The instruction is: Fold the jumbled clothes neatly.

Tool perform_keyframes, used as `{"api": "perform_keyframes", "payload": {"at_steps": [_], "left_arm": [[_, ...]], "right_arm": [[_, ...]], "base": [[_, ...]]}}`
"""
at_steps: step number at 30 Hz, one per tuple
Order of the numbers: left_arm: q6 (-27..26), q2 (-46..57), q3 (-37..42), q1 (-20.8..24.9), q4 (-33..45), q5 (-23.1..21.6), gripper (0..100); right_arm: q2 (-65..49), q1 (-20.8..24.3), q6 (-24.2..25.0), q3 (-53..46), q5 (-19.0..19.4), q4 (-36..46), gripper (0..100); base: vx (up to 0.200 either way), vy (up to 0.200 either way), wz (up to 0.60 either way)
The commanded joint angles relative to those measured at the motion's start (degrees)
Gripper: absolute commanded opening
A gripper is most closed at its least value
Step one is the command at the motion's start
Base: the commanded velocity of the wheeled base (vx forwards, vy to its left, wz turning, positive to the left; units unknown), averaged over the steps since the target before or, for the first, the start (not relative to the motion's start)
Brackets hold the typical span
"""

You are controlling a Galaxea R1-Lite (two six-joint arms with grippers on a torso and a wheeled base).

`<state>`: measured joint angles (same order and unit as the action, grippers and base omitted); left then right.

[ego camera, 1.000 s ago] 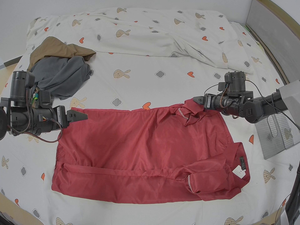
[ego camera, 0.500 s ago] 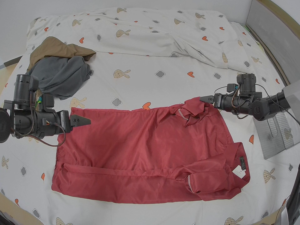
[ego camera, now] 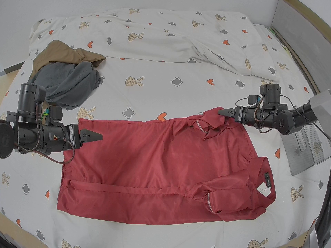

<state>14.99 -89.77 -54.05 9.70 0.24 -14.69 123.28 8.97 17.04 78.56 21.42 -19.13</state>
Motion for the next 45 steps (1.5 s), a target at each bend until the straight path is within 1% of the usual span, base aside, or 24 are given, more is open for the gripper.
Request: {"api": "perform_keyframes", "payload": {"at_steps": [1,6,15,17,22,27,30,33,36,37,45], "left_arm": [[0.0,-0.4,0.0,0.1,0.0,0.0,100],[0.0,-0.8,0.0,0.3,0.0,0.0,100],[0.0,-1.1,0.4,0.7,-0.8,0.0,100],[0.0,-1.1,0.7,0.8,-0.9,0.0,100],[0.0,-1.2,0.8,0.8,-0.9,0.0,100],[0.0,-1.3,0.8,1.0,-0.9,0.0,100],[0.0,-1.3,0.9,1.0,-0.9,0.0,100],[0.0,-1.5,0.8,1.0,-0.9,0.0,100],[0.0,-1.6,0.8,1.0,-0.9,0.0,100],[0.0,-1.6,0.8,1.0,-0.9,0.0,100],[0.0,-1.7,0.9,1.0,-0.9,0.0,100]], "right_arm": [[0.7,-0.9,-0.7,0.2,0.0,0.0,100],[1.1,-1.7,-2.4,0.5,-0.1,0.0,100],[2.6,-0.9,-2.6,0.0,0.3,0.1,100],[2.6,-0.6,-2.5,0.0,0.9,0.1,100],[2.0,0.3,-1.7,-0.5,5.4,0.4,100],[1.3,0.5,-1.4,-0.7,5.9,0.3,100],[0.4,0.5,0.4,-0.7,6.5,0.4,100],[0.1,0.6,2.4,-0.6,8.6,0.6,100],[-0.1,0.6,2.6,-0.6,8.9,0.5,100],[-0.1,0.6,2.6,-0.7,9.0,0.4,0],[0.2,0.7,2.6,-0.7,9.1,0.4,0]], "base": [[0.0,0.0,0.0],[0.0,0.0,0.0],[0.0,0.0,0.0],[0.0,0.0,0.0],[0.0,0.0,0.0],[0.0,0.0,0.0],[0.0,0.0,0.0],[0.0,0.0,0.0],[0.0,0.0,0.0],[0.0,0.0,0.0],[0.0,0.0,0.0]]}}
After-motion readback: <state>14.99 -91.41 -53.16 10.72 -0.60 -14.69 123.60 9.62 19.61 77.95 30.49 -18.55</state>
